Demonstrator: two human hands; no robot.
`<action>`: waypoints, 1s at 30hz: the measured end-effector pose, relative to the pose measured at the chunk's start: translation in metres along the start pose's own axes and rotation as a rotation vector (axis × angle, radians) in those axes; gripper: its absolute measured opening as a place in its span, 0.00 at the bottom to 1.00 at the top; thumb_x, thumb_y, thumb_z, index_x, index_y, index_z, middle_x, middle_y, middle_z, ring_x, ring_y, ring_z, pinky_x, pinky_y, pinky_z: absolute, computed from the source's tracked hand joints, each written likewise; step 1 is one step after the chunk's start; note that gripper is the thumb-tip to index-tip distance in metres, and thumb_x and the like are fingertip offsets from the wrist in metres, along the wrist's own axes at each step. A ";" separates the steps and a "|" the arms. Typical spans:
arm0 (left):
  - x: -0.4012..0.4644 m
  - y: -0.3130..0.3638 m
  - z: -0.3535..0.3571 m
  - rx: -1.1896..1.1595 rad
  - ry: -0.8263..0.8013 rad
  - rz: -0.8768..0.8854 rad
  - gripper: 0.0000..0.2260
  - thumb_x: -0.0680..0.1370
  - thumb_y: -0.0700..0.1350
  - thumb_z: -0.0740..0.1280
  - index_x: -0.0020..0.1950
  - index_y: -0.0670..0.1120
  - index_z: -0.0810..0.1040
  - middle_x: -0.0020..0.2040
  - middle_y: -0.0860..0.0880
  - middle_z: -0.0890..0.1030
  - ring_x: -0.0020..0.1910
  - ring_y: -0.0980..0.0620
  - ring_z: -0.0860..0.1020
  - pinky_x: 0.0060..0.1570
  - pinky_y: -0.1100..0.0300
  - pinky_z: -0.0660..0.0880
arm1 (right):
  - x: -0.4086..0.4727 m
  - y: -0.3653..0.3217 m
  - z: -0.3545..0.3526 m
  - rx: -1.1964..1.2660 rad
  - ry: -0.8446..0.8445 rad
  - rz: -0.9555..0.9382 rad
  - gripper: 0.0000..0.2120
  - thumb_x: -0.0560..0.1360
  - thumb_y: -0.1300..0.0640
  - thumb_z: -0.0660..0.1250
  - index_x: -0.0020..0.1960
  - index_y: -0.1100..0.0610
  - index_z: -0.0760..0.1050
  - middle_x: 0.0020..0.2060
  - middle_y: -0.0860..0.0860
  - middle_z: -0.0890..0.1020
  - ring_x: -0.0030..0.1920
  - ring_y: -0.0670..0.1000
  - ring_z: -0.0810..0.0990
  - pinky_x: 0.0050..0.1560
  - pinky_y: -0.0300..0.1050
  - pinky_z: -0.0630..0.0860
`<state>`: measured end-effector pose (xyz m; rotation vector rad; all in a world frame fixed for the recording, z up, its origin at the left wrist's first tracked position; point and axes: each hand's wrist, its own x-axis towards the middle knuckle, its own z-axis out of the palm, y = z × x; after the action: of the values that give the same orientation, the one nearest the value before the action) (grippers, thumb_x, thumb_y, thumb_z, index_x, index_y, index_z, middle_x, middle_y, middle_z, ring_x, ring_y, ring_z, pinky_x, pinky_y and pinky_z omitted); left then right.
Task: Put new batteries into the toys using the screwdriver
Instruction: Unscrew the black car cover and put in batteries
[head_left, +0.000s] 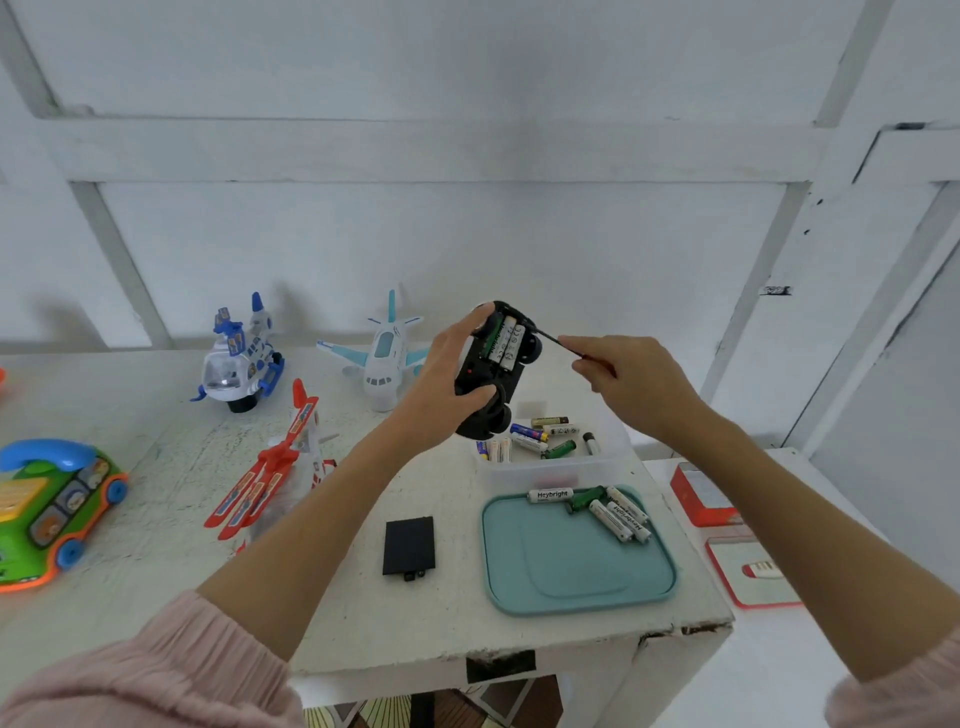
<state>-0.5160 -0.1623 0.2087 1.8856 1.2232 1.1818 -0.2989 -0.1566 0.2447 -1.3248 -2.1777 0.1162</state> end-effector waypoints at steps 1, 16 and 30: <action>0.002 0.000 0.000 0.039 -0.013 0.010 0.35 0.74 0.33 0.64 0.73 0.61 0.57 0.69 0.50 0.64 0.67 0.55 0.66 0.66 0.58 0.64 | 0.003 0.001 -0.002 -0.027 -0.026 0.014 0.16 0.79 0.58 0.60 0.65 0.48 0.73 0.43 0.50 0.81 0.48 0.55 0.78 0.50 0.51 0.75; 0.040 -0.013 -0.008 0.432 -0.255 0.118 0.35 0.75 0.35 0.64 0.74 0.60 0.56 0.73 0.49 0.58 0.67 0.48 0.65 0.61 0.59 0.69 | 0.031 0.012 -0.014 -0.249 -0.267 0.114 0.15 0.80 0.54 0.57 0.65 0.49 0.72 0.60 0.51 0.78 0.56 0.54 0.75 0.52 0.45 0.71; 0.057 -0.021 -0.006 0.473 -0.336 0.148 0.34 0.75 0.35 0.64 0.74 0.59 0.57 0.73 0.51 0.57 0.66 0.47 0.65 0.62 0.51 0.73 | 0.036 0.030 -0.016 -0.169 -0.342 0.156 0.13 0.80 0.55 0.58 0.62 0.52 0.75 0.57 0.51 0.78 0.45 0.47 0.71 0.47 0.42 0.67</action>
<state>-0.5191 -0.1013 0.2148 2.4368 1.2618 0.6330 -0.2792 -0.1146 0.2624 -1.6737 -2.4043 0.2399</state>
